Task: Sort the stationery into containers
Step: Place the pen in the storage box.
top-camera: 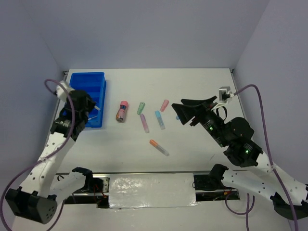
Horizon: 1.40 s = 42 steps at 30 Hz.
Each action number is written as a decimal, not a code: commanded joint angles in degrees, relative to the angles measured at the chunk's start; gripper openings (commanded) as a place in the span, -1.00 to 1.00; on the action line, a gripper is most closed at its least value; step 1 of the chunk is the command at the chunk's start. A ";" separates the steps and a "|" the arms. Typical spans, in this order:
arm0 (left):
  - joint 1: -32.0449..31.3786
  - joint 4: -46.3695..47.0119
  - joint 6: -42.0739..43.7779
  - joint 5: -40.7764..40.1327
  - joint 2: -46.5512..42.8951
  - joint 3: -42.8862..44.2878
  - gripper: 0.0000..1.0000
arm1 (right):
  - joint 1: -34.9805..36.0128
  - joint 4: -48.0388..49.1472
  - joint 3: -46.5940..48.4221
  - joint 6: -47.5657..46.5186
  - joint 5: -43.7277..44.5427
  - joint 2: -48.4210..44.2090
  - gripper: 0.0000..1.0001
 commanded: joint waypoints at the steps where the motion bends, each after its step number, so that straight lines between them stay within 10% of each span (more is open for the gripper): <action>1: 14.08 -9.74 -14.40 1.10 3.86 2.07 -0.81 | 0.13 -4.96 -5.14 1.49 0.17 -0.83 0.46; 6: 22.80 -4.66 -24.33 3.68 8.79 -1.62 -0.73 | 0.04 -5.31 -8.49 2.55 -2.38 -2.07 0.46; 32: 24.30 8.73 -31.99 -0.11 21.19 -7.69 -0.19 | 0.13 -2.94 -13.24 2.64 -6.78 -0.93 0.46; 42: 24.13 18.54 -22.08 4.45 15.66 -9.72 0.65 | 0.13 -3.29 -12.10 2.02 -7.04 0.48 0.46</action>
